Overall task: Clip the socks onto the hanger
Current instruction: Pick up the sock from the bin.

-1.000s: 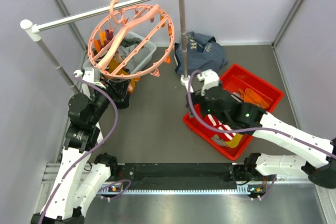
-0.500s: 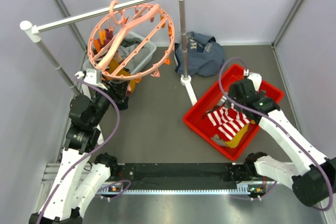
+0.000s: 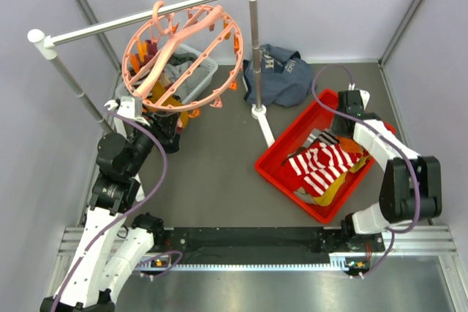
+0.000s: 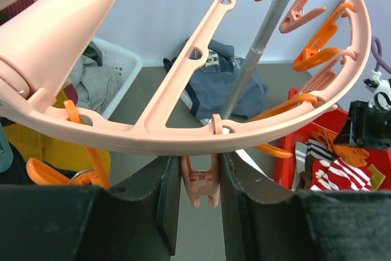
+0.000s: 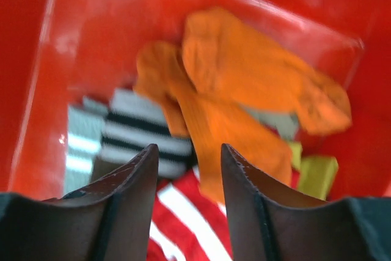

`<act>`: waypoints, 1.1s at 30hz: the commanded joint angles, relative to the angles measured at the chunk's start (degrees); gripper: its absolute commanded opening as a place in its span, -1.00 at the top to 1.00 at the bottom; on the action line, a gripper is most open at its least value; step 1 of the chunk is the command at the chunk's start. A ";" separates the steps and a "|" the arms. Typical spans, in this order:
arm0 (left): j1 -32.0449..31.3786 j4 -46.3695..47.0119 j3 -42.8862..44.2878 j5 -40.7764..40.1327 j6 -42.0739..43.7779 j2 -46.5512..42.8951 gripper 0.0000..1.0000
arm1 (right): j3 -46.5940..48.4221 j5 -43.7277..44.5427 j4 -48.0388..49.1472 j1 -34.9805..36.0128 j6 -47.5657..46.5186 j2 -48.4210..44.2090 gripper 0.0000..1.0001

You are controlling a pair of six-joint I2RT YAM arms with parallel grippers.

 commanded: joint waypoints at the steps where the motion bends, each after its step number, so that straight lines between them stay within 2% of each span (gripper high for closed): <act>1: -0.19 -0.77 -0.48 -1.08 1.00 -0.02 1.00 | 6.83 -3.47 6.14 -2.13 -2.90 5.67 0.11; 9: -0.19 -0.94 -0.56 -0.73 1.00 0.42 1.00 | 12.29 -3.81 5.26 -2.49 -4.75 14.04 0.18; 27: -0.19 -0.86 -0.47 -0.29 0.82 0.77 1.00 | 5.35 -7.77 6.75 -4.60 -5.98 10.27 0.17; 28: -0.19 -0.86 -0.47 -0.29 0.73 0.77 1.00 | 5.09 -8.03 7.10 -4.60 -5.99 10.09 0.19; 31: -0.19 -0.86 -0.56 -0.29 0.82 0.77 1.00 | 5.17 -7.51 6.93 -4.60 -6.07 10.09 0.46; 33: -0.11 -0.86 -0.56 -0.29 0.82 0.77 1.00 | 5.17 -7.51 6.40 -4.68 -6.16 9.65 0.57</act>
